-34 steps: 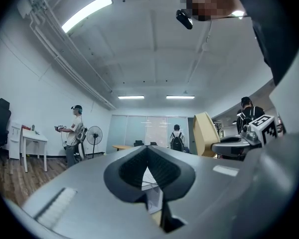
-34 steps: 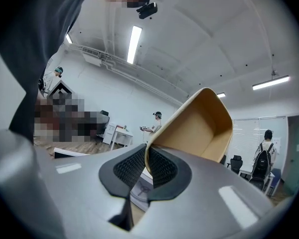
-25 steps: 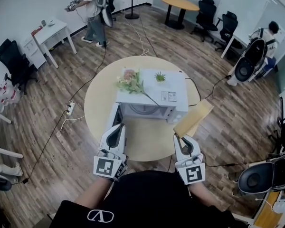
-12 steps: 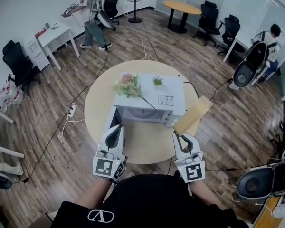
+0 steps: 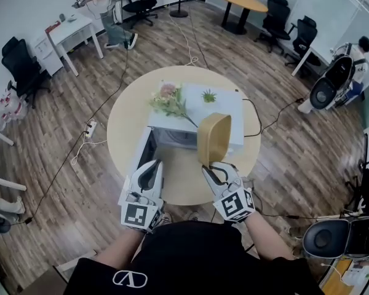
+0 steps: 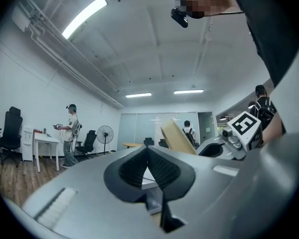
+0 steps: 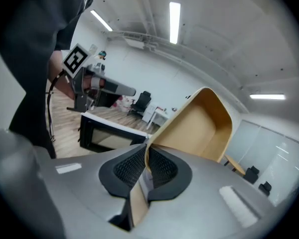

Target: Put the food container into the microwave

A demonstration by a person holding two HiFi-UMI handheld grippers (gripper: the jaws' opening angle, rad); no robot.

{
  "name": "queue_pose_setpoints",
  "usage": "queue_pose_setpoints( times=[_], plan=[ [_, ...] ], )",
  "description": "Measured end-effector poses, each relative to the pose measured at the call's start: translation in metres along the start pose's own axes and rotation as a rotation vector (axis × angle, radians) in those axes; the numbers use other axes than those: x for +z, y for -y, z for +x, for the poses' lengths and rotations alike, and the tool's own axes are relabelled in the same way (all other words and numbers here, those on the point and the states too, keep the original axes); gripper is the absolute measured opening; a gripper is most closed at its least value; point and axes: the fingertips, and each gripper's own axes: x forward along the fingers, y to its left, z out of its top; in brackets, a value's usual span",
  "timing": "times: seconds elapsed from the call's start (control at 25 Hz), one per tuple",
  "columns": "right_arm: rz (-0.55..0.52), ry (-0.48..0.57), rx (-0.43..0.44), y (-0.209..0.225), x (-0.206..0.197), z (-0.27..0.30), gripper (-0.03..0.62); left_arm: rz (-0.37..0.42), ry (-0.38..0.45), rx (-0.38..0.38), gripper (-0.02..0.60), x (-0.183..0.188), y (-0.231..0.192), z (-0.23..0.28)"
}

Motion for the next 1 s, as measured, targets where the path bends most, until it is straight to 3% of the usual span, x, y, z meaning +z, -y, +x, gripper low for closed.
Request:
queue_pose_setpoints(
  times=[0.32,0.52,0.68,1.0],
  plan=[
    [-0.099,-0.325,0.422,-0.090,-0.083,0.071,0.021,-0.060,-0.076,0.061,0.000,-0.040,-0.015,-0.025],
    [-0.070,-0.559,0.567,-0.119,-0.151,0.110,0.021,-0.084,-0.118,0.111,0.000,-0.063,-0.022,-0.044],
    [-0.075,-0.701,0.560,-0.112,-0.198,0.144,0.021,-0.096,-0.157,0.136,0.000,-0.079,-0.022,-0.061],
    [-0.093,-0.799,0.431,-0.062,-0.243,0.215,0.021,-0.153,-0.271,0.175,0.000,-0.113,-0.017,-0.085]
  ],
)
